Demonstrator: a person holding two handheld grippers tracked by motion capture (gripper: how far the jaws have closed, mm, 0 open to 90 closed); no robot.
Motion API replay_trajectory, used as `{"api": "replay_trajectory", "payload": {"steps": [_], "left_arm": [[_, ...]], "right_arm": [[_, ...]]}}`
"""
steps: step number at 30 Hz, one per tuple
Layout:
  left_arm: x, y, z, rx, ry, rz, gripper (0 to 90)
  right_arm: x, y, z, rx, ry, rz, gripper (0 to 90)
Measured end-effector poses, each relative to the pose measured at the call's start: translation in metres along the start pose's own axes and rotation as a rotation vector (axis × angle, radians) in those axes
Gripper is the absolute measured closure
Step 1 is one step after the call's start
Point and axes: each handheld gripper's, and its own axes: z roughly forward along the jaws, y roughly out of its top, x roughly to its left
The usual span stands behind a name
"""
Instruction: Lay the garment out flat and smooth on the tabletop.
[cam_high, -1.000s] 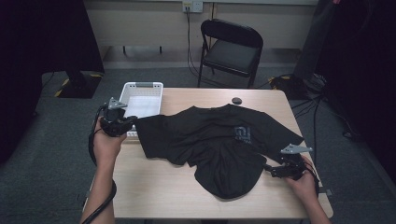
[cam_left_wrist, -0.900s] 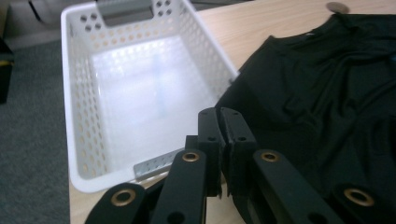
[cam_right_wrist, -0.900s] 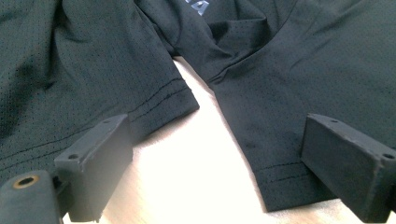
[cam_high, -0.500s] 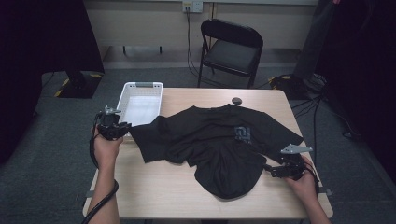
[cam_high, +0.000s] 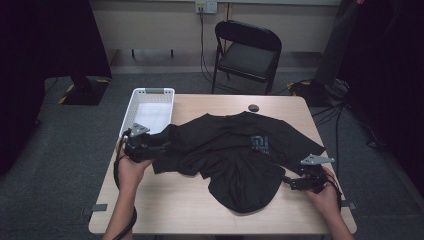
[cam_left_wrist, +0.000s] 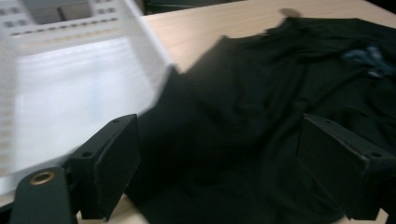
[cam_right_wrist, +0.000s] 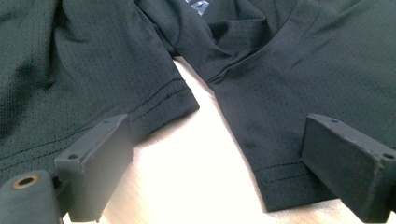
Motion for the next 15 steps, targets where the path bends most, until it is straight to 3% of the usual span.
{"api": "replay_trajectory", "payload": {"steps": [4,10,15], "left_arm": [[-0.023,-0.017,0.01,0.009,-0.078,0.02,13.5],[-0.043,-0.044,0.03,0.087,-0.124,0.056,13.5],[-0.051,-0.058,0.039,0.124,-0.146,0.069,13.2]], "right_arm": [[0.0,0.0,0.0,0.0,0.0,0.0,7.6],[0.0,0.0,0.0,0.0,0.0,-0.001,7.6],[0.0,0.0,0.0,0.0,0.0,0.0,7.6]]}}
